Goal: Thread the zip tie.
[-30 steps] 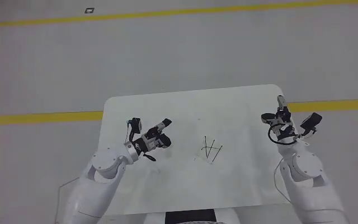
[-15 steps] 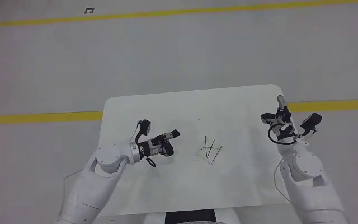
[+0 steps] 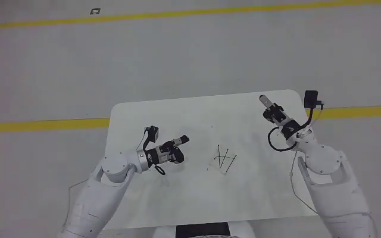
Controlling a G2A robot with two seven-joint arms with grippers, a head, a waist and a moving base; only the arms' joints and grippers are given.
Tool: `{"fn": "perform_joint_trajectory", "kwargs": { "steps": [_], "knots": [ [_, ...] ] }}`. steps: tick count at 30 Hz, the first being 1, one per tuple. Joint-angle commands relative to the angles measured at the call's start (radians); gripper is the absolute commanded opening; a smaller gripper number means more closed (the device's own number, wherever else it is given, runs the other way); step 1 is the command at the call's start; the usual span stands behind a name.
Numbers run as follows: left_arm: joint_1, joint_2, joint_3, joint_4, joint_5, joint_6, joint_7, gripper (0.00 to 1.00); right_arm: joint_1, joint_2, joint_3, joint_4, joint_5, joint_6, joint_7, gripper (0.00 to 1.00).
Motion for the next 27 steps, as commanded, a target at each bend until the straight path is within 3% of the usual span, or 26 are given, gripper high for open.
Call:
{"fn": "perform_joint_trajectory", "kwargs": {
  "steps": [1, 10, 15, 20, 27],
  "knots": [
    [0.000, 0.000, 0.000, 0.000, 0.000, 0.000, 0.000, 1.00, 0.009, -0.001, -0.016, -0.010, -0.025, 0.000, 0.006, 1.00],
    [0.000, 0.000, 0.000, 0.000, 0.000, 0.000, 0.000, 1.00, 0.009, -0.001, -0.016, -0.010, -0.025, 0.000, 0.006, 1.00],
    [-0.003, -0.002, 0.035, 0.009, 0.004, -0.013, 0.014, 1.00, 0.048, 0.017, -0.062, -0.004, -0.225, 0.009, 0.230, 1.00],
    [-0.003, 0.000, 0.048, 0.018, 0.007, -0.013, 0.026, 1.00, 0.091, 0.024, -0.119, 0.015, -0.301, 0.012, 0.399, 1.00],
    [-0.003, 0.003, 0.052, 0.011, 0.016, -0.017, 0.023, 1.00, 0.113, 0.025, -0.146, 0.024, -0.301, -0.016, 0.451, 1.00]
  ]
}}
